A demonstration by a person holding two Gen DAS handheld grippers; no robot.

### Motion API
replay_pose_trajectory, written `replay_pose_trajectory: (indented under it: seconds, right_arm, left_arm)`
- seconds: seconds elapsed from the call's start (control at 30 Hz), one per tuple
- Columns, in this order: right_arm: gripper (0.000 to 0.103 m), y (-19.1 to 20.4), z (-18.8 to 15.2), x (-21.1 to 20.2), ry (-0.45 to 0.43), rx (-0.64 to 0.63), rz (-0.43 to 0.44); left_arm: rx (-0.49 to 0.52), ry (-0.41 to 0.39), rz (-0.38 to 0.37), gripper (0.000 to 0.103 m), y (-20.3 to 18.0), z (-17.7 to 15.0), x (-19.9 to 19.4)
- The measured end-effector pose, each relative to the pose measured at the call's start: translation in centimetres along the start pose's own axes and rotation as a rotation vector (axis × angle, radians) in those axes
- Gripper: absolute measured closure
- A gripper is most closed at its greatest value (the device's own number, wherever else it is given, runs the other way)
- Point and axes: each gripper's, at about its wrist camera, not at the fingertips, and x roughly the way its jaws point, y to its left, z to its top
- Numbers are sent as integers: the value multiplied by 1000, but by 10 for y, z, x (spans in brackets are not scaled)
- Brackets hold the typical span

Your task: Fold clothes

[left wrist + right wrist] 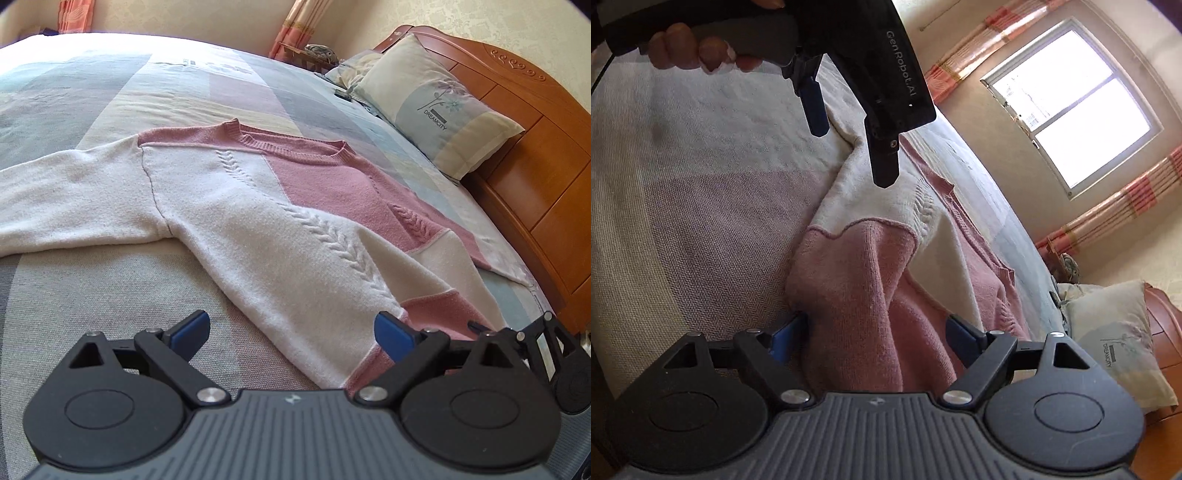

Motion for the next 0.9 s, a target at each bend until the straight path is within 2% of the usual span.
replay_pose_trajectory:
  seconds: [0.13,0.2,0.3,0.47,0.53,0.63,0.73,0.9]
  right_arm:
    - [14,-42,6,12,-7,82,-21]
    - [14,-72,6,26,4,189,-13]
    - [14,-120,-7,54,43,422,27]
    - [14,-166,-52,87,103,736,59]
    - [14,-169,-64,75,89,792,65]
    - [11,-175,-82,58,68,875,74]
    - [8,-168,-92,32,61,869,80]
    - [0,-144,-119,-21,40,896,149]
  left_arm:
    - [-10,2,4,7,5,1,3]
    - [-20,6,3,7,7,1,4]
    - [-33,11,-35,8,7,-1,7]
    - [-145,8,-259,8,7,-6,19]
    - [-176,12,-334,8,3,-9,27]
    - [-190,22,-392,8,-7,-11,39]
    - [-206,33,-442,8,-16,-13,53]
    - [-202,-60,-461,8,-22,-11,56]
